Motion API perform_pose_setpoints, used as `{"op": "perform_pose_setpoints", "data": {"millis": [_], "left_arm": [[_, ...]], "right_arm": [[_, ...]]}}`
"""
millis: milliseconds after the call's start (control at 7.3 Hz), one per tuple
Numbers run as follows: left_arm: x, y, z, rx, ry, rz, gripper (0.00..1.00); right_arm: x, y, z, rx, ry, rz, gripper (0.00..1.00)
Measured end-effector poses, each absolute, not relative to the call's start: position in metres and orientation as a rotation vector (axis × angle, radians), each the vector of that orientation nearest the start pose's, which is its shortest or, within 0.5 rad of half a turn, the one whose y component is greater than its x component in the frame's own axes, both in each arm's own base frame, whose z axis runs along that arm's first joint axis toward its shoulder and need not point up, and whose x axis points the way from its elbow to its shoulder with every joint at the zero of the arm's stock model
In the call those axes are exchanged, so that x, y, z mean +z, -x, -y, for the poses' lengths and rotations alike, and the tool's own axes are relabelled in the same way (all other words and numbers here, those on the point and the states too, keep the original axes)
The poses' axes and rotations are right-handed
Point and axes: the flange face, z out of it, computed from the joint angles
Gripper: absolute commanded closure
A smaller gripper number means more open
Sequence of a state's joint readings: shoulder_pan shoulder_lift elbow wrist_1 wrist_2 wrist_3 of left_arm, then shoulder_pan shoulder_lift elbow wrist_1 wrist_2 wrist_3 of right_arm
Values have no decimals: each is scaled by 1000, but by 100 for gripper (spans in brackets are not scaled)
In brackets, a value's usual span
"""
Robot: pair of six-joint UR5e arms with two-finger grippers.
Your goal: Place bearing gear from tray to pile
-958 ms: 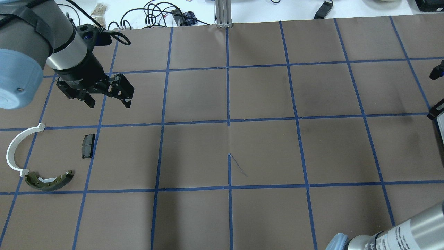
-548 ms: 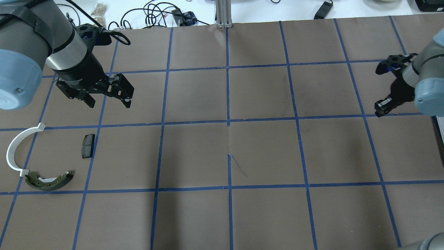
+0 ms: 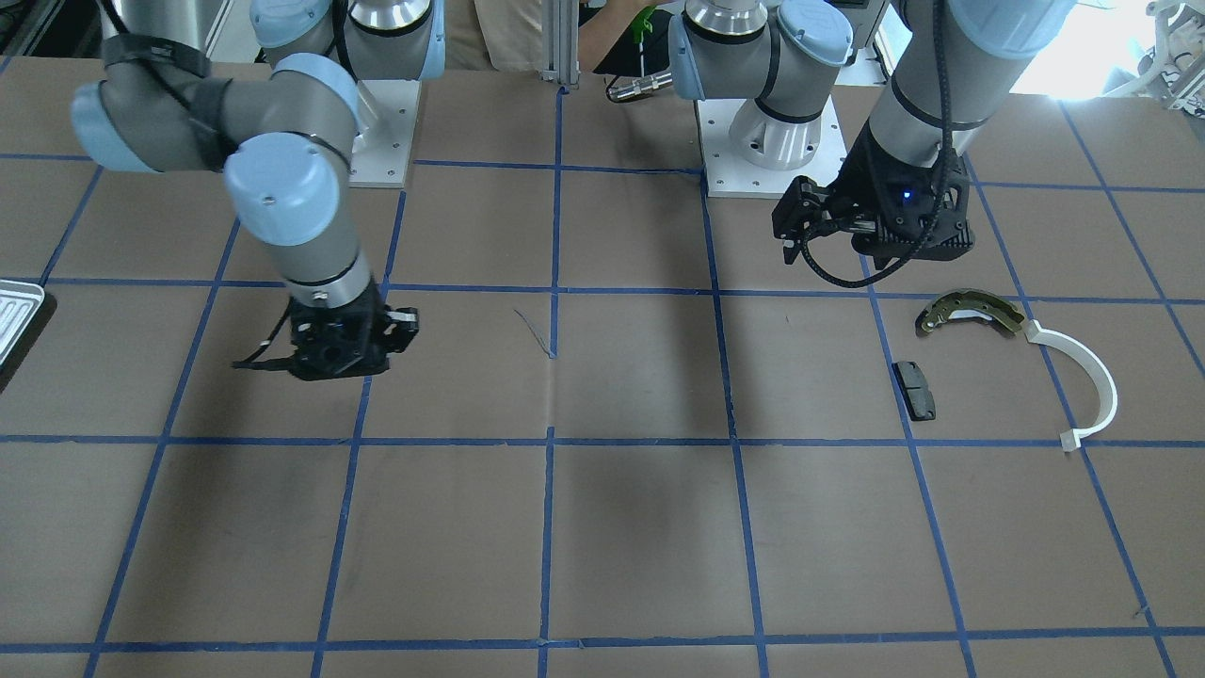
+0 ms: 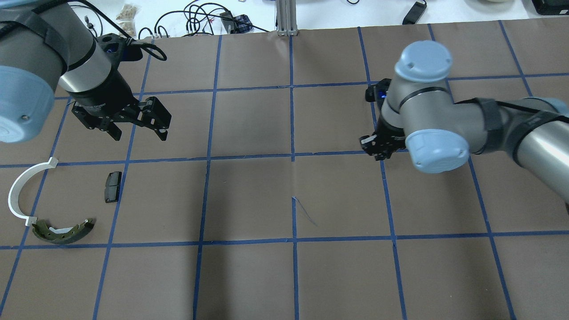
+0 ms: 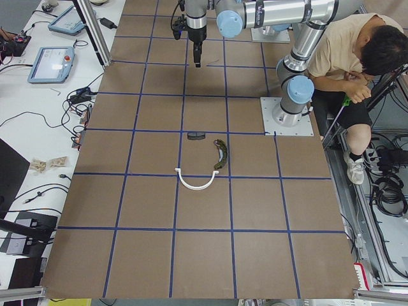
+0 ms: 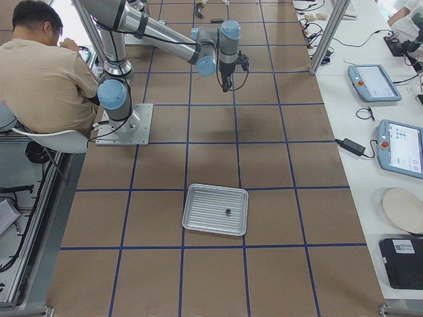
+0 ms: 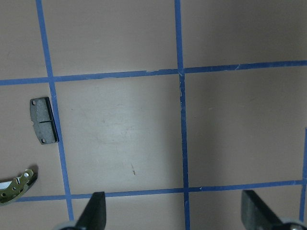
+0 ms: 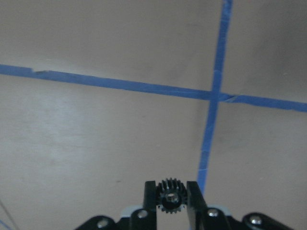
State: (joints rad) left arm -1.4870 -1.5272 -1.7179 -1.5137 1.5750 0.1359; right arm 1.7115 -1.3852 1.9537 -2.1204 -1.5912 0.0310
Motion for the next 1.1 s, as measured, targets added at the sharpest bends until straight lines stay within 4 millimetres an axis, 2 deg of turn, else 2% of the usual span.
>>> {"op": "perform_pose_setpoints", "data": {"millis": [137, 411, 548, 685, 958, 1095], "left_arm": [[443, 93, 476, 72, -82, -3141, 0], [440, 94, 477, 80, -83, -3144, 0], [439, 94, 478, 83, -77, -3146, 0], [438, 94, 478, 86, -64, -3145, 0], [430, 92, 479, 120, -58, -3140, 0], [424, 92, 478, 137, -64, -3140, 0]], "right_arm": [[262, -249, 466, 34, 95, -3134, 100], [235, -319, 449, 58, -73, -3048, 100], [230, -343, 445, 48, -159, -3021, 68], [226, -357, 443, 46, -232, -3010, 1], [224, -359, 451, 34, -288, -3022, 0], [238, -342, 469, 23, -300, -3027, 0]]}}
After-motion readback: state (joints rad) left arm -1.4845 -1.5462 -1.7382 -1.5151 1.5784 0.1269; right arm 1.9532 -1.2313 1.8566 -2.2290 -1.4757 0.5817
